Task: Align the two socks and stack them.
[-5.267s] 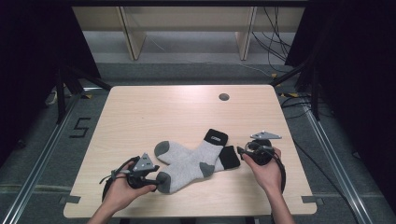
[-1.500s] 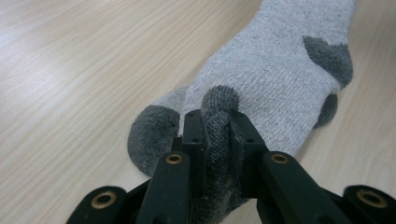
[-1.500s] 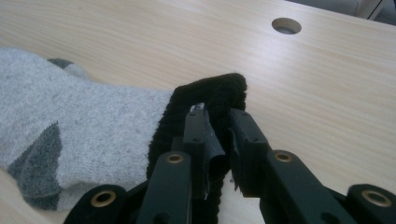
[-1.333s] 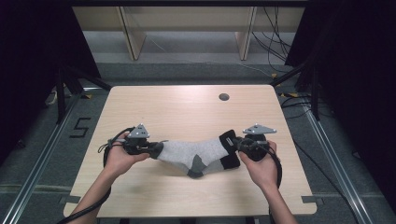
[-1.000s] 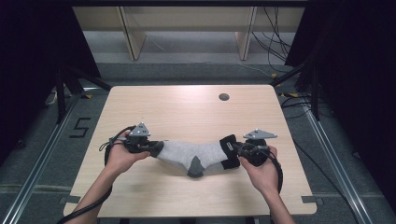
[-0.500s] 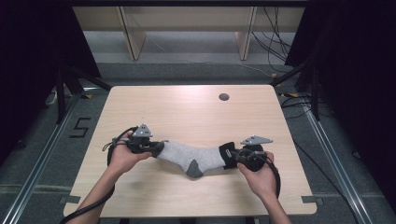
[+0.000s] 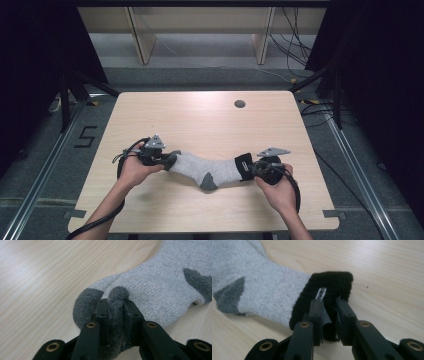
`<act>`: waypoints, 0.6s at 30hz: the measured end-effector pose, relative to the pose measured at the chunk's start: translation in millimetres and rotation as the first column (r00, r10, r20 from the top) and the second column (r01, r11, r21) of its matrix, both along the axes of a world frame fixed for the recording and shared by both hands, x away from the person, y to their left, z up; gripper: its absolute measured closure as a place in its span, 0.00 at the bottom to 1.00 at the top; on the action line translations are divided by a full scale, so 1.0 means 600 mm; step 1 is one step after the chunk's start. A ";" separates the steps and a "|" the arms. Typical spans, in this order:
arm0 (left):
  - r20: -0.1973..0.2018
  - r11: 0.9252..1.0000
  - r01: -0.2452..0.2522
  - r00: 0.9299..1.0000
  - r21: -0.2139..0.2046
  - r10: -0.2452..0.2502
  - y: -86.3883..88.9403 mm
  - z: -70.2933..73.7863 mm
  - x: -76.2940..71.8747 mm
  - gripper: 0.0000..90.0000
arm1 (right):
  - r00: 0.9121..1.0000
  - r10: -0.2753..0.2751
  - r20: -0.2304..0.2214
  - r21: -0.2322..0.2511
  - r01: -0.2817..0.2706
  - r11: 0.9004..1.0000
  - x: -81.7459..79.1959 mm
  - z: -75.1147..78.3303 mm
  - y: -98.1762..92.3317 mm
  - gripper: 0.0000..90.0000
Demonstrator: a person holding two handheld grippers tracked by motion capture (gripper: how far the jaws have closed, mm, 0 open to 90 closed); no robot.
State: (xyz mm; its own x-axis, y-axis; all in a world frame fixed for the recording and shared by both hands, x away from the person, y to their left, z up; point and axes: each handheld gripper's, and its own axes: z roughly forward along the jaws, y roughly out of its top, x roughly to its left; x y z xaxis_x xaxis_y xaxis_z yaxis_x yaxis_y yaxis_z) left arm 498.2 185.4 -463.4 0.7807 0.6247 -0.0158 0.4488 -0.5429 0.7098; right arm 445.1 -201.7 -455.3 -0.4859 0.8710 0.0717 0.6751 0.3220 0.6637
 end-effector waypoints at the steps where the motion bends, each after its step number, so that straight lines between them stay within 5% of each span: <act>1: -0.002 1.000 -0.007 1.000 0.001 0.007 0.000 -0.002 0.001 0.79 | 1.000 0.007 0.008 -0.006 -0.007 1.000 0.002 -0.004 -0.001 0.82; 3: -0.007 0.999 -0.031 0.999 -0.014 0.031 0.003 -0.004 0.002 0.61 | 1.000 0.012 -0.027 -0.017 -0.012 1.000 0.004 -0.010 -0.005 0.75; 6: -0.025 0.992 -0.080 0.997 -0.093 0.079 0.019 0.009 0.000 0.53 | 0.999 -0.005 -0.037 -0.004 0.004 1.000 0.004 -0.005 -0.009 0.66; 10: -0.045 0.980 -0.152 0.988 -0.132 0.147 0.046 0.017 -0.002 0.57 | 0.998 -0.056 -0.017 0.035 0.056 0.998 0.006 0.011 -0.016 0.62; 12: -0.103 0.974 -0.180 0.981 -0.136 0.166 0.055 0.009 -0.004 0.60 | 0.998 -0.057 0.005 0.033 0.057 0.998 0.016 0.021 -0.022 0.62; 15: -0.184 0.978 -0.167 0.973 -0.123 0.142 0.056 -0.010 -0.003 0.62 | 0.998 -0.060 -0.002 0.036 0.060 0.998 0.024 0.023 -0.019 0.61; 18: -0.232 0.970 -0.195 0.960 -0.142 0.159 0.050 -0.024 0.001 0.64 | 0.999 -0.050 -0.008 0.033 0.051 0.998 0.035 0.015 -0.011 0.62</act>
State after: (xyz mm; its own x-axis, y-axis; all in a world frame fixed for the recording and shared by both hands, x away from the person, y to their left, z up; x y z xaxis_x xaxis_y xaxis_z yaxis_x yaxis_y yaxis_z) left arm 498.7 215.6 -478.1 0.6241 0.7273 -0.2855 0.6806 -0.3266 0.6559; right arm 466.2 -208.5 -446.4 -0.4408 0.8915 0.1047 0.6947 0.2650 0.6687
